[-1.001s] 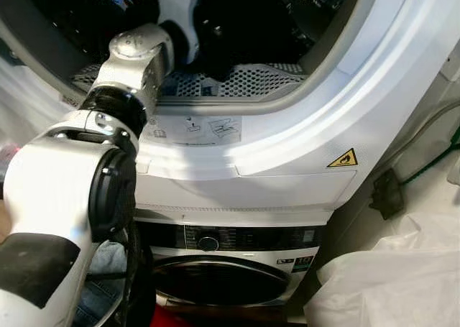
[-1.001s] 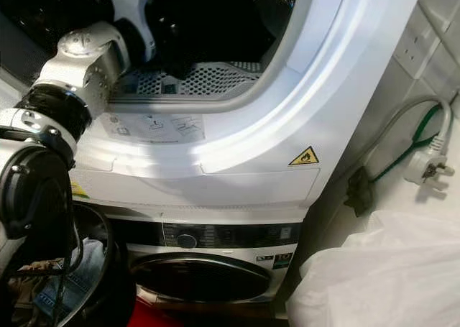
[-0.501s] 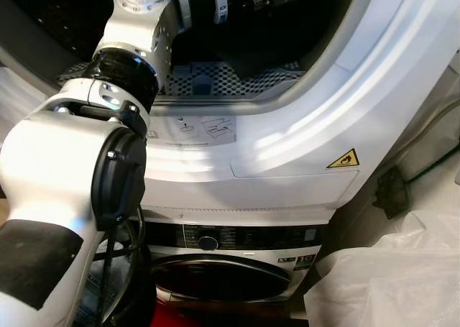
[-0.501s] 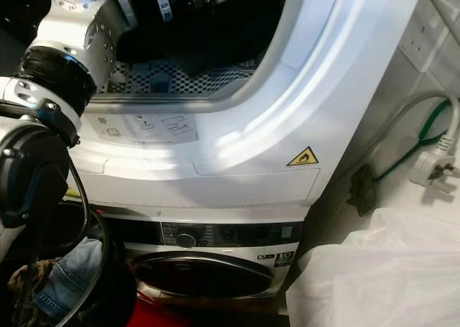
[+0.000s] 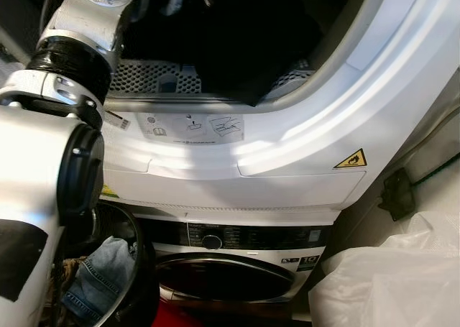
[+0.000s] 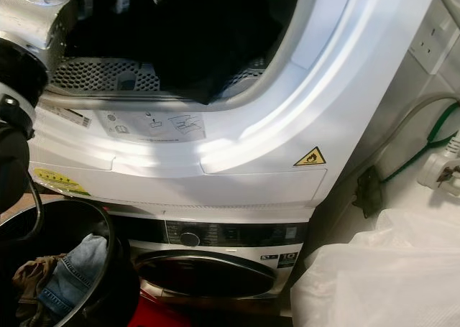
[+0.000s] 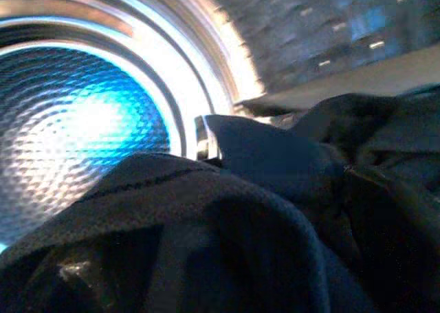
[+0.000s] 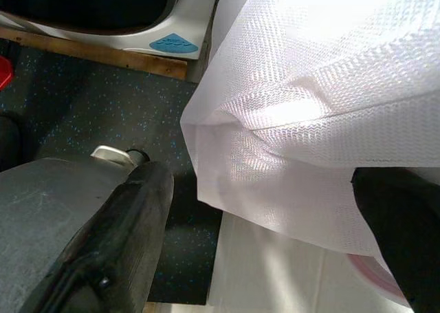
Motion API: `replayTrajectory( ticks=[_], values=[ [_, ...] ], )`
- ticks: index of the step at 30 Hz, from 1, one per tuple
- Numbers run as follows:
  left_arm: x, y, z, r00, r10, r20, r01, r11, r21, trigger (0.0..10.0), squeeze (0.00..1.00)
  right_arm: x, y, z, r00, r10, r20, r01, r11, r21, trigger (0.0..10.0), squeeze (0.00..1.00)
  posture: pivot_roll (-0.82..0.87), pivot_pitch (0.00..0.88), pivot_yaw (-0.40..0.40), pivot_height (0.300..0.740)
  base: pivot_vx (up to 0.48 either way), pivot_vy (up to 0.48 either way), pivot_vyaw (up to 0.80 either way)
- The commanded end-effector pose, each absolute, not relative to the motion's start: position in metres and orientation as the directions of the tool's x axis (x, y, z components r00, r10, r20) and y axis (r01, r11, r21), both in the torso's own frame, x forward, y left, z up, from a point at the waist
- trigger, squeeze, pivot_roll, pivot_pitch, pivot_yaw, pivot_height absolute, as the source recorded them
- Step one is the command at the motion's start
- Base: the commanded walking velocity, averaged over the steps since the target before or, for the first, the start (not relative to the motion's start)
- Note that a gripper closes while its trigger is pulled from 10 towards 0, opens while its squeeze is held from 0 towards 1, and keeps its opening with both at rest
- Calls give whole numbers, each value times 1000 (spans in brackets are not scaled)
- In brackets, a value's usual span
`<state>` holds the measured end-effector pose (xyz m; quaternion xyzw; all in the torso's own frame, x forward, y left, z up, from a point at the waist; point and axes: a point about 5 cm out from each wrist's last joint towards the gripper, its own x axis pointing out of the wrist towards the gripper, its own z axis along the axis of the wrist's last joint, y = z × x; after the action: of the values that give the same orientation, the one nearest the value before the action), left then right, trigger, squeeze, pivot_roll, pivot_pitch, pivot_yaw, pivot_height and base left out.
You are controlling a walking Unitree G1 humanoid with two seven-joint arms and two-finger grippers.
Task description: Clothes washing
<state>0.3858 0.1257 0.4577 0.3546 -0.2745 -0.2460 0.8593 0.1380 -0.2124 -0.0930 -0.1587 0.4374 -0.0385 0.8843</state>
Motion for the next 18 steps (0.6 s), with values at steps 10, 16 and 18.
replayTrajectory(
  ticks=[10, 16, 18],
  values=[
    [380, 131, 464, 643, -629, 437, 316, 737, 597, 10000, 0, 135, -170, -100, 597, -109, -795, -102, 972, -210, 10000, 0, 35, 36, 128, 740, 0, 0, 0],
    [374, 136, 444, 594, -562, 576, 289, 817, 499, 10000, 0, 133, -168, -101, 589, -102, -801, -110, 973, -205, 10000, 0, 52, 36, 121, 740, 0, 0, 0],
    [371, 134, 430, 594, -547, 589, 320, 833, 451, 10000, 0, 134, -168, -101, 587, -98, -804, -122, 971, -207, 10000, 0, 64, 32, 122, 740, 0, 0, 0]
  ],
)
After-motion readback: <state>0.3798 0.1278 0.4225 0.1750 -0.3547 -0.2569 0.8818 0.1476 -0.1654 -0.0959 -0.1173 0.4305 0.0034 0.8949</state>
